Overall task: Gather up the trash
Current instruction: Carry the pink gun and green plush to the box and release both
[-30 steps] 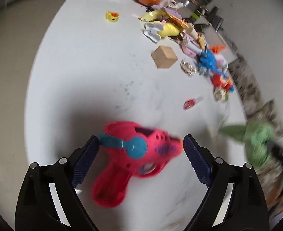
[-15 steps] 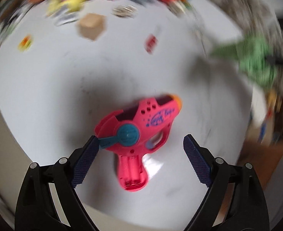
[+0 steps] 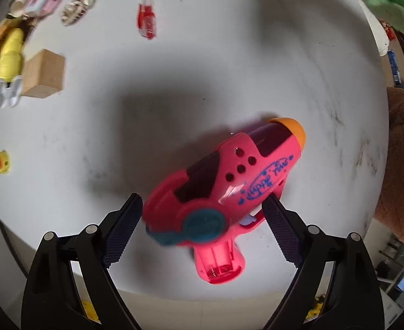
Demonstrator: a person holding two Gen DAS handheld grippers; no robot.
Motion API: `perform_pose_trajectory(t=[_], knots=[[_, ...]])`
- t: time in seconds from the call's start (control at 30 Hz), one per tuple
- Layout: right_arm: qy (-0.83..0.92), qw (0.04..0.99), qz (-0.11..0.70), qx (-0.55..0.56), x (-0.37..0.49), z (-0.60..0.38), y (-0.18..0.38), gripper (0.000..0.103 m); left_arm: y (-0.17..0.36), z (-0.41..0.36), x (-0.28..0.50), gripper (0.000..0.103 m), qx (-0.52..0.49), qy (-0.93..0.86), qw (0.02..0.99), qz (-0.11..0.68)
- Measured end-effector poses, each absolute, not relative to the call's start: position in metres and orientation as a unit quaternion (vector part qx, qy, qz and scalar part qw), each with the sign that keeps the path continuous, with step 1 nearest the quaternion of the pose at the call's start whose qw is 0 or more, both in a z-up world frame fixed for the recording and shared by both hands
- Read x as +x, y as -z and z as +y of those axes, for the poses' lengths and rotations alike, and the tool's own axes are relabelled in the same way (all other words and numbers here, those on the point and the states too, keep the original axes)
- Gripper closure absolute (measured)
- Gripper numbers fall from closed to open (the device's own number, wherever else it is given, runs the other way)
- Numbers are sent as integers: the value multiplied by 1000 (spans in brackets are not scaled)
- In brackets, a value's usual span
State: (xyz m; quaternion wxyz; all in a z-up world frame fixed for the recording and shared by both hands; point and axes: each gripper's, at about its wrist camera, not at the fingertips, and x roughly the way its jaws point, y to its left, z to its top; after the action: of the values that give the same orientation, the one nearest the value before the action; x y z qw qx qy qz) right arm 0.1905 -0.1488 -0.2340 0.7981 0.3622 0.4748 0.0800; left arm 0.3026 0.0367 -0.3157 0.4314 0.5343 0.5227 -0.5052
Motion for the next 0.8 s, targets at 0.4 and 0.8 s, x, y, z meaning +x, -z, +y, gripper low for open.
perform_pose_trajectory(t=[0.4,0.8], knots=[[-77,802,465,368,186,-155,230,53,308,63,322,36,443,499,470,578],[-123,798,484,338,141,-165,214,53,223,147,254,36,112,565,575,582]])
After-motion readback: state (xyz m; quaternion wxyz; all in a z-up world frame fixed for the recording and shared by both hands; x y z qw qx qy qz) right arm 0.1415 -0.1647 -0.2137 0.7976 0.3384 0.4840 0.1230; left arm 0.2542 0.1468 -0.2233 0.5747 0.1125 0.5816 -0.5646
